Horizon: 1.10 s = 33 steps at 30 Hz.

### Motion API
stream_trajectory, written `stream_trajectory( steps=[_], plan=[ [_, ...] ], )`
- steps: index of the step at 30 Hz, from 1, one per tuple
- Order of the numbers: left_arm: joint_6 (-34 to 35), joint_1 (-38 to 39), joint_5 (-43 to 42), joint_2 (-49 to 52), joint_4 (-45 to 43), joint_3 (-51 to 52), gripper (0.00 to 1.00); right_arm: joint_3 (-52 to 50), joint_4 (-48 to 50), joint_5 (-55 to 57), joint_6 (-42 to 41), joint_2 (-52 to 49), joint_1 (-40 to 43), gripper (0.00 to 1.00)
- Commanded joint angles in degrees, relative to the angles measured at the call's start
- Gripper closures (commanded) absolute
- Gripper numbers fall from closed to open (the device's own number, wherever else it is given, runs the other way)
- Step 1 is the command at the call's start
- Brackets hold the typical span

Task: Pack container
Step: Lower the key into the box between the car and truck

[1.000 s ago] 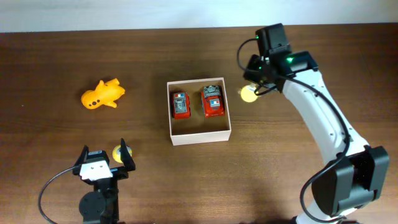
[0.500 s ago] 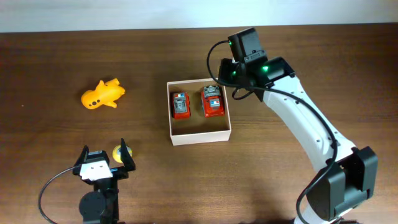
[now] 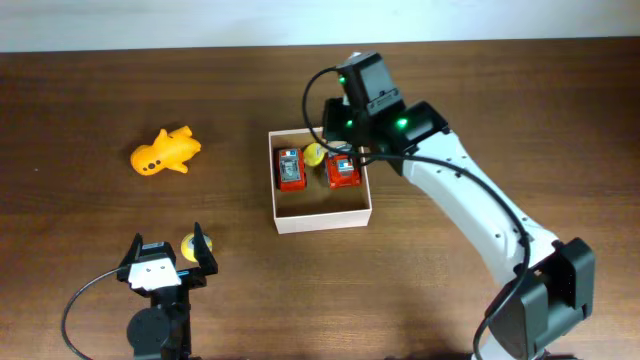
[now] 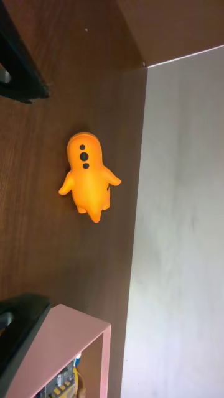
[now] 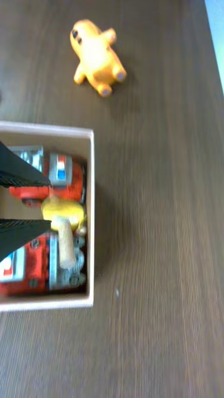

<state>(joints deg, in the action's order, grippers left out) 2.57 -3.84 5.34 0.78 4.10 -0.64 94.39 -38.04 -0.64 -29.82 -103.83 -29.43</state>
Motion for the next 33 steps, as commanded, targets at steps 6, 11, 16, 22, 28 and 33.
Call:
stream_trajectory(
  steps=[6, 11, 16, 22, 28, 33],
  plan=[
    [-0.9, -0.3, -0.4, -0.3, 0.3, 0.1, 0.01, 1.2, 1.2, -0.9, -1.1, -2.6, -5.4, 0.87],
    [-0.9, -0.3, -0.4, -0.3, 0.3, 0.1, 0.01, 1.2, -1.2, -0.9, -2.1, -5.4, -5.9, 0.87],
    [-0.9, -0.3, -0.4, -0.3, 0.3, 0.1, 0.01, 1.2, -3.0, -0.3, -1.9, -6.4, -5.9, 0.69],
    [-0.9, -0.3, -0.4, -0.3, 0.3, 0.1, 0.01, 1.1, -5.1, 4.5, -1.6, -6.5, -5.0, 0.54],
    [-0.9, -0.3, -0.4, -0.3, 0.3, 0.1, 0.01, 1.0, -5.3, 4.6, 0.9, -7.7, -2.6, 0.54],
    [-0.9, -0.3, -0.4, -0.3, 0.3, 0.1, 0.01, 1.0, -5.0, 4.5, 1.1, -9.9, -0.9, 0.54]
  ],
)
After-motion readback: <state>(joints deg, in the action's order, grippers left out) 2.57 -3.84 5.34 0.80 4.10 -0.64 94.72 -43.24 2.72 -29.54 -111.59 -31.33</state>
